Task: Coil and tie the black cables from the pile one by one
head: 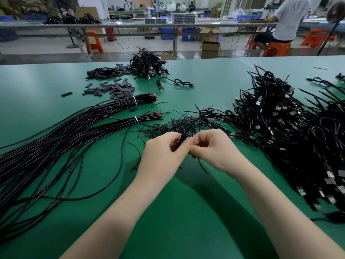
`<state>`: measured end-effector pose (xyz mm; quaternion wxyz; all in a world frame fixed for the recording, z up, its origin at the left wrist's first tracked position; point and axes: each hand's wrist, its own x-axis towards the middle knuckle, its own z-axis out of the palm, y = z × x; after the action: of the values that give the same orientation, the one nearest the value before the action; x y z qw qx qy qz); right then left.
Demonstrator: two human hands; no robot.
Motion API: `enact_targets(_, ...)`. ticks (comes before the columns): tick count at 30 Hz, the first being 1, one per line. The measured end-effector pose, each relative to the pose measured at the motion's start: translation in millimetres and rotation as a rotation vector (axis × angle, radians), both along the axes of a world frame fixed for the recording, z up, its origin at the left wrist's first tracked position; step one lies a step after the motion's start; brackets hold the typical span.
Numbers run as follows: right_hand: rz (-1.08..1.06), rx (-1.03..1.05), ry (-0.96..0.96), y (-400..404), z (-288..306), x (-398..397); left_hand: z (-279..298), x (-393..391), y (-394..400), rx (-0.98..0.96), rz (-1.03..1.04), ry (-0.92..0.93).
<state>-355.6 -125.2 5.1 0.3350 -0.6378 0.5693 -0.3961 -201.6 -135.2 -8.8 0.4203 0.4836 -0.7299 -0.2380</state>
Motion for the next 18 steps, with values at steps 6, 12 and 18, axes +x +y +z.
enact_targets(6,0.074,0.096,-0.223,3.3,0.8,5.7,13.2,7.0,-2.8,0.017,-0.02,-0.152)
enact_targets(12,0.084,0.224,-0.424,3.3,0.5,12.1,24.3,12.3,-0.4,-0.118,-0.031,-0.263)
enact_targets(18,0.129,0.304,-0.633,2.9,2.4,14.0,27.6,17.7,-3.2,-0.126,-0.053,-0.208)
